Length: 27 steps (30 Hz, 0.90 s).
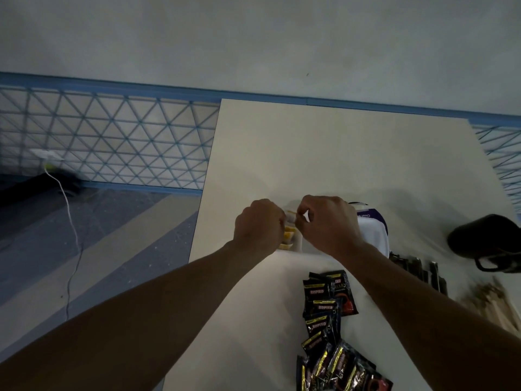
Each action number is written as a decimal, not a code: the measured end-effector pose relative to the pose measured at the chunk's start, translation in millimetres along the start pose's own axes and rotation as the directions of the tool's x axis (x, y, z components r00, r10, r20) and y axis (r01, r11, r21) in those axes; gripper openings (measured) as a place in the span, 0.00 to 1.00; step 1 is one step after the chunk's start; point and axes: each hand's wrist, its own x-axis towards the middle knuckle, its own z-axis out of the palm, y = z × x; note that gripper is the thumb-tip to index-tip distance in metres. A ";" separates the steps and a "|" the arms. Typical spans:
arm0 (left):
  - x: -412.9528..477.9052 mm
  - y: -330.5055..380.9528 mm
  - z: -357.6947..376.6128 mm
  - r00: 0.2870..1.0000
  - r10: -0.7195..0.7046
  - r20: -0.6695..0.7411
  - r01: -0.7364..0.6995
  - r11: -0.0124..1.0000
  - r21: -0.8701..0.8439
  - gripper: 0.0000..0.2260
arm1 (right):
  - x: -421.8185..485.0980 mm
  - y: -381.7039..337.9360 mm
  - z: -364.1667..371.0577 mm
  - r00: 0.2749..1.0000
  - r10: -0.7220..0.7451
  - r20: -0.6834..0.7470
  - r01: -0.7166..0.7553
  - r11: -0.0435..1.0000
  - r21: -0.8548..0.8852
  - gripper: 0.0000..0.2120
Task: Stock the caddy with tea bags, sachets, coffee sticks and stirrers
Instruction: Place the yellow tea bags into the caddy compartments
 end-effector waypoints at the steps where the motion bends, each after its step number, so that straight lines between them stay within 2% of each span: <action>1: 1.4 0.9 2.0 1.000 -0.012 0.006 0.012 1.000 0.002 0.11 | -0.1 1.1 -0.5 1.000 0.003 0.001 -0.003 1.000 0.013 0.03; 5: 6.0 0.1 8.2 1.000 0.000 0.016 0.000 0.999 0.049 0.10 | -0.2 3.6 -3.9 0.998 0.007 -0.057 -0.002 0.996 0.087 0.04; 9: 10.5 -0.5 7.9 1.000 0.021 0.004 -0.021 0.999 0.037 0.09 | 1.4 6.7 -10.6 0.991 0.026 -0.130 0.005 0.971 0.238 0.05; 14: 12.0 -5.8 7.1 0.999 0.000 -0.044 -0.002 0.999 -0.037 0.08 | 0.1 9.0 -16.3 0.998 0.059 -0.013 -0.050 0.930 0.364 0.07; 21: 12.1 -7.8 6.9 0.996 0.000 -0.086 -0.009 0.995 -0.102 0.09 | -5.3 5.6 -9.1 1.000 -0.007 0.007 0.004 0.920 0.392 0.06; 27: 14.2 -7.6 6.1 0.994 -0.012 -0.110 -0.005 0.989 -0.147 0.08 | -5.3 4.8 -2.9 0.998 -0.048 -0.031 0.056 0.934 0.354 0.05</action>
